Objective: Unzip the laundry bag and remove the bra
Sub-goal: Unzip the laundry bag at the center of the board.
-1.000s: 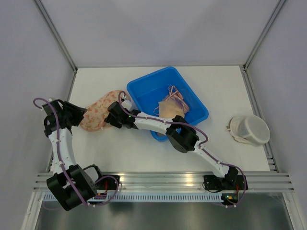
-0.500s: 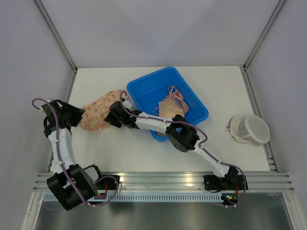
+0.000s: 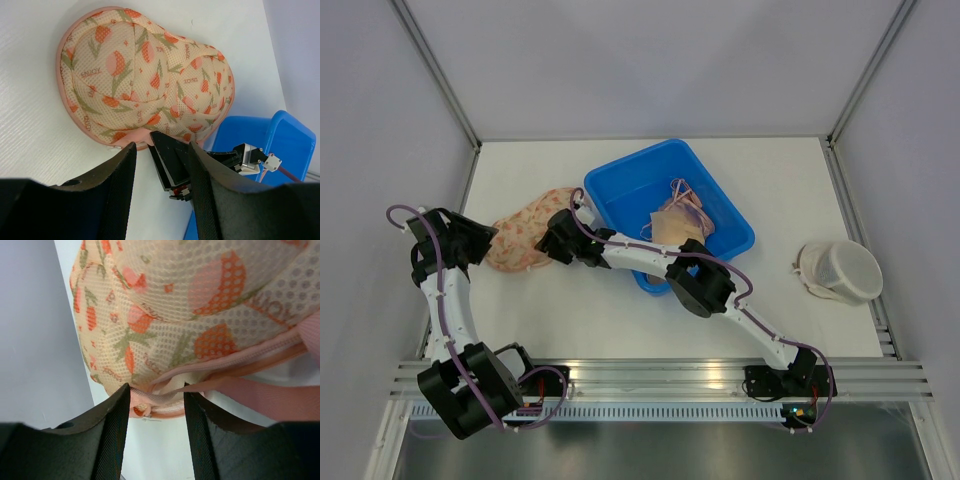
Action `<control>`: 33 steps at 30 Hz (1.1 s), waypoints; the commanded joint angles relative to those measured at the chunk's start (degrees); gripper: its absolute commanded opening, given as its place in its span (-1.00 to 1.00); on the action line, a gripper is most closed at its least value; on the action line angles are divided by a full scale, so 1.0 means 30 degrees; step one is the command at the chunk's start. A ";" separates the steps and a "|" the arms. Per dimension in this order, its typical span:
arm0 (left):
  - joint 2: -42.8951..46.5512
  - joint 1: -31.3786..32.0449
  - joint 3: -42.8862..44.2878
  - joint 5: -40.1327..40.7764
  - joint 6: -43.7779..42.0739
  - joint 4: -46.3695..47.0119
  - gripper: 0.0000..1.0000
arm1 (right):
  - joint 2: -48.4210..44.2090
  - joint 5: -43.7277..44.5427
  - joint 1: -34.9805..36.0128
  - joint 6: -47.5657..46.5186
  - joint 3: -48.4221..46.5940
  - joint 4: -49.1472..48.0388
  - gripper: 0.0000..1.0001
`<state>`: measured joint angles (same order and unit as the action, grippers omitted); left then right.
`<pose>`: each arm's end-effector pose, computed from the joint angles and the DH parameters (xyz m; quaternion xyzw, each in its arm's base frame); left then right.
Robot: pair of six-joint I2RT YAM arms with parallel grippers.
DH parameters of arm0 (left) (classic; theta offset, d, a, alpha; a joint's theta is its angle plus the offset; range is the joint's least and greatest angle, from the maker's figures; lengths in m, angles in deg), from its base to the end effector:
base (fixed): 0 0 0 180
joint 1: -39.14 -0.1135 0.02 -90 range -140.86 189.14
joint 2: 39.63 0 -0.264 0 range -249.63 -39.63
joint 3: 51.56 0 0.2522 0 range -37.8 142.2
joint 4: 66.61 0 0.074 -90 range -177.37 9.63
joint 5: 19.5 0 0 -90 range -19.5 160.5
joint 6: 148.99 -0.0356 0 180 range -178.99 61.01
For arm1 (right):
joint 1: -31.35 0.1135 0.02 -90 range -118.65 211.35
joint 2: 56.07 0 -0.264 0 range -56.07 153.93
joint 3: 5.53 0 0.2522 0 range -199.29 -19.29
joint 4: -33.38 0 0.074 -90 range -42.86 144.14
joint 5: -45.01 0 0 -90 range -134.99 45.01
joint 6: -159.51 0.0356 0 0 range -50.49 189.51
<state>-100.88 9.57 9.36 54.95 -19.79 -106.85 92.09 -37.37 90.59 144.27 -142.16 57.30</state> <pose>0.2026 0.1040 0.2731 -0.4616 0.7747 -0.1572 0.4025 0.3009 0.4963 0.1390 0.1499 0.8746 0.3978 0.2330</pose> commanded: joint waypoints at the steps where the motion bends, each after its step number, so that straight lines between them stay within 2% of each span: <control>1: 0.0086 -0.0107 0.0160 -0.0265 0.0058 0.0682 0.02 | 0.0331 0.0127 -0.0090 -0.0106 -0.1026 -0.0922 0.04; 14: 0.0731 -0.0136 -0.0660 -0.0851 0.0410 0.1180 0.02 | 0.1121 0.0450 -0.0119 0.0509 -0.1377 -0.0456 -0.04; 17: 0.0584 -0.0136 -0.0660 -0.1026 0.0410 0.1238 0.02 | 0.1152 0.0566 -0.0119 0.0364 -0.1582 -0.0367 -0.18; 18: 0.0584 -0.0136 -0.0660 -0.1056 0.0381 0.1210 0.02 | 0.1122 0.0769 -0.0119 0.0247 -0.1641 -0.0280 -0.43; 20: 0.0701 -0.0136 -0.0689 -0.1115 0.0264 0.1238 0.02 | 0.0889 0.1093 -0.0119 -0.0251 -0.1758 -0.0133 -0.68; 21: 0.0846 -0.0136 -0.0689 -0.1202 0.0176 0.1210 0.02 | 0.0743 0.1181 -0.0119 -0.0456 -0.1788 -0.0103 -0.87; 23: 0.0964 -0.0136 -0.0835 -0.1291 0.0029 0.1180 0.01 | 0.0362 0.1474 -0.0119 -0.1419 -0.1991 -0.0103 -0.99; 28: 0.1257 -0.0136 -0.0806 -0.1174 -0.0322 0.0975 0.00 | -0.0456 0.1767 -0.0060 -0.2916 -0.2873 0.1418 -0.99; 33: 0.1492 -0.0136 -0.1507 -0.1290 -0.0498 0.1179 0.00 | -0.1630 0.1007 -0.0206 -0.2977 -0.2023 0.0806 -0.99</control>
<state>-97.47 9.57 6.30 52.15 -19.77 -105.30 93.03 -34.25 90.35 137.15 -148.01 60.71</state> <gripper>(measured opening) 0.503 0.012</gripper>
